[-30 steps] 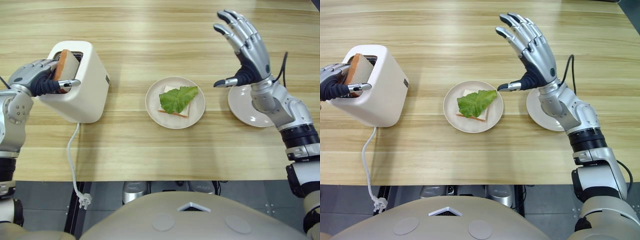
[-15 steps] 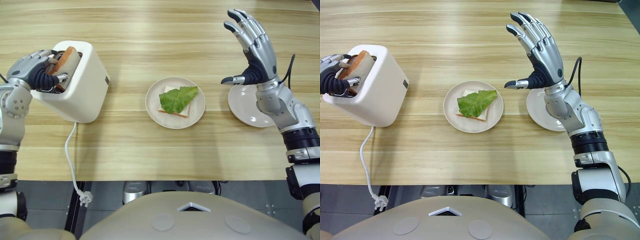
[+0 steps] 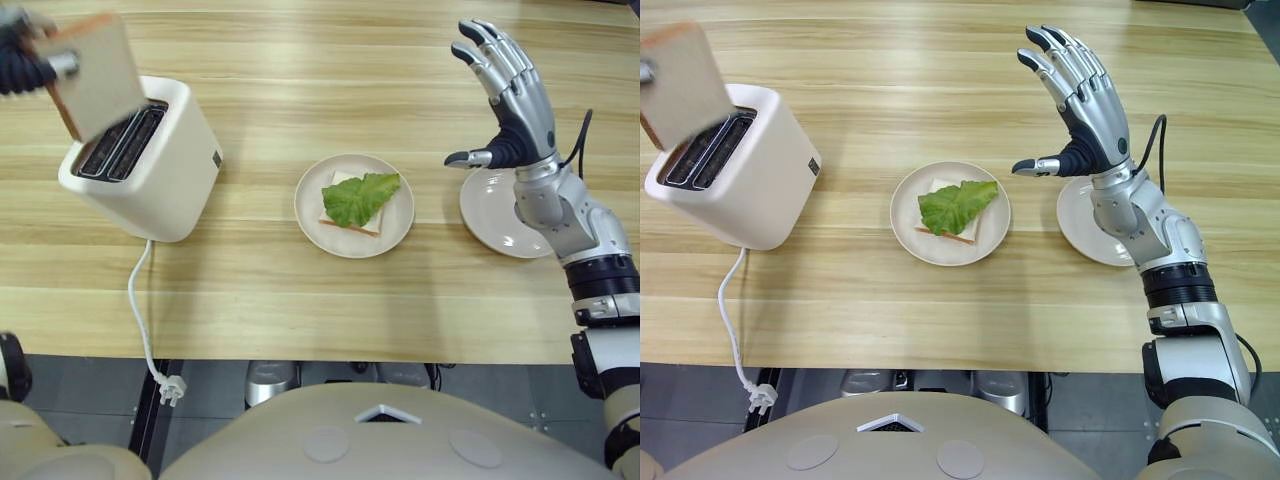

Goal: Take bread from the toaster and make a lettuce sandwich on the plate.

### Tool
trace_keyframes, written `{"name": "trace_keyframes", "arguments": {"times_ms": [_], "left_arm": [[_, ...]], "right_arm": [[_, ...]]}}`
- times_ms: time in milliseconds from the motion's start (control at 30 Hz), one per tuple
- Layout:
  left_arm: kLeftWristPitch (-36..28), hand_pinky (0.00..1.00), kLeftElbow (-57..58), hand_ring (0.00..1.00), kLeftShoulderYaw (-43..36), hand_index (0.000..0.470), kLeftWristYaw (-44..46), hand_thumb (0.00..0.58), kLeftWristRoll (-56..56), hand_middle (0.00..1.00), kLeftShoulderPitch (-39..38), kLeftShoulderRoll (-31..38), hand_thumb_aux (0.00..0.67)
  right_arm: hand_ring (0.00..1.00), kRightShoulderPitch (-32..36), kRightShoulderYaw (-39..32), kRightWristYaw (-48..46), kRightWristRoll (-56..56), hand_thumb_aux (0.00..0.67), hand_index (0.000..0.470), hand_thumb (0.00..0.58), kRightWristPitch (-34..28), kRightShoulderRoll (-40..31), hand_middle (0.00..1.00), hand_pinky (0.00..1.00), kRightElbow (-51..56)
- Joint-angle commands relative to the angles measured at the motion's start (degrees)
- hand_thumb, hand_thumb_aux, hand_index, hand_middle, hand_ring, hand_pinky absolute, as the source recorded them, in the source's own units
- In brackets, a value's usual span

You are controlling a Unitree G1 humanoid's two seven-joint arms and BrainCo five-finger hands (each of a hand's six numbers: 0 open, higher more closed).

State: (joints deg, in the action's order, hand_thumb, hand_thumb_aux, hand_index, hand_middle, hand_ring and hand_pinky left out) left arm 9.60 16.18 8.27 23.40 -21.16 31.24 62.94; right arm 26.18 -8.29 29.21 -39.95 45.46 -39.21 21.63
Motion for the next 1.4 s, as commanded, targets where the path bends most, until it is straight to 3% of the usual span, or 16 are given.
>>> {"name": "trace_keyframes", "arguments": {"times_ms": [33,167,433,667,967,1133,1400], "left_arm": [[-0.59,1.0,0.09,1.0,-0.75,0.46,6.28,0.58,6.71,1.0,4.71,-1.71,0.67],[-3.18,1.0,-2.11,1.0,-2.08,0.46,12.27,0.58,14.62,1.0,8.04,-7.25,0.67],[-8.22,1.0,-3.78,1.0,-10.16,0.46,22.34,0.58,24.77,1.0,6.14,-24.57,0.67],[3.98,1.0,12.97,1.0,-18.02,0.46,32.22,0.58,26.14,1.0,6.69,-38.99,0.67],[19.26,1.0,40.76,1.0,-22.75,0.46,29.56,0.58,17.62,1.0,14.56,-47.94,0.67],[22.7,1.0,48.11,1.0,-22.17,0.46,27.96,0.58,15.67,1.0,17.59,-51.19,0.67],[22.88,1.0,53.97,1.0,-20.71,0.46,24.33,0.58,14.44,1.0,22.07,-53.34,0.67]], "right_arm": [[0.0,-0.21,0.83,-1.08,0.07,0.0,0.0,0.0,-0.09,0.03,0.0,0.0,-0.03],[0.0,-0.2,0.77,-1.32,-0.15,0.0,0.0,0.0,-0.19,0.33,0.0,0.0,0.41],[0.0,1.55,0.26,-1.96,0.03,0.0,0.0,0.0,0.48,0.65,0.0,0.0,3.4],[0.0,2.45,-0.27,-2.28,-0.1,0.0,0.0,0.0,1.65,0.96,0.0,0.0,5.91],[0.0,2.06,-0.93,-3.21,-0.51,0.0,0.0,0.0,2.67,1.26,0.0,0.0,6.68],[0.0,1.99,-1.62,-3.53,-0.83,0.0,0.0,0.0,2.98,1.95,0.0,0.0,7.15],[0.0,1.96,-2.95,-4.01,-0.96,0.0,0.0,0.0,3.46,2.51,0.0,0.0,8.25]]}}
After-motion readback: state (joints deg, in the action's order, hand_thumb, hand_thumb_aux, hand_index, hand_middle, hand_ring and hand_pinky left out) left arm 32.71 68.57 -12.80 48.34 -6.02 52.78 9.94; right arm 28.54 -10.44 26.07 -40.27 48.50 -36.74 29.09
